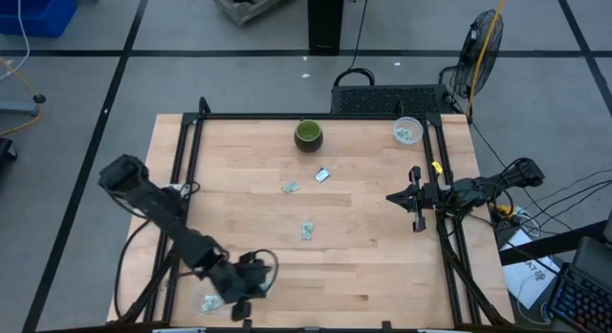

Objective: Pick and place items into bin
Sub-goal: Put the stevia packet into the bottom transparent bin

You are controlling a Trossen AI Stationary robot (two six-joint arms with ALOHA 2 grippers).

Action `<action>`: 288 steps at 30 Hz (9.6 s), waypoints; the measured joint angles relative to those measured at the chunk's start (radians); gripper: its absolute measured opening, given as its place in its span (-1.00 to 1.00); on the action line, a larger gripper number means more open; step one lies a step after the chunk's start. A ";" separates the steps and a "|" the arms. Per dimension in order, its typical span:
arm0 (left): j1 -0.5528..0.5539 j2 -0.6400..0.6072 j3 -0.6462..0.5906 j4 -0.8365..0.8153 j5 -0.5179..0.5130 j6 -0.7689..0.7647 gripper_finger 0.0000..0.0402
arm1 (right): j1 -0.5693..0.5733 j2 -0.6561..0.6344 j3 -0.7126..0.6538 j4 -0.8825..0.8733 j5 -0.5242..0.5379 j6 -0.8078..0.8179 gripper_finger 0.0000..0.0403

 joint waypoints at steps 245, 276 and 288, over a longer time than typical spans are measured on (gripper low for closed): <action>0.296 0.352 0.003 0.347 -0.192 0.220 -0.41 | 0.000 0.012 0.000 0.006 0.000 0.000 -1.00; 0.174 -0.049 0.001 -0.246 0.120 0.018 -0.94 | 0.000 0.012 0.000 0.004 0.000 0.000 -1.00; -0.119 -0.163 0.001 -0.421 0.086 -0.459 -0.98 | 0.000 0.012 0.000 0.006 0.000 0.000 -1.00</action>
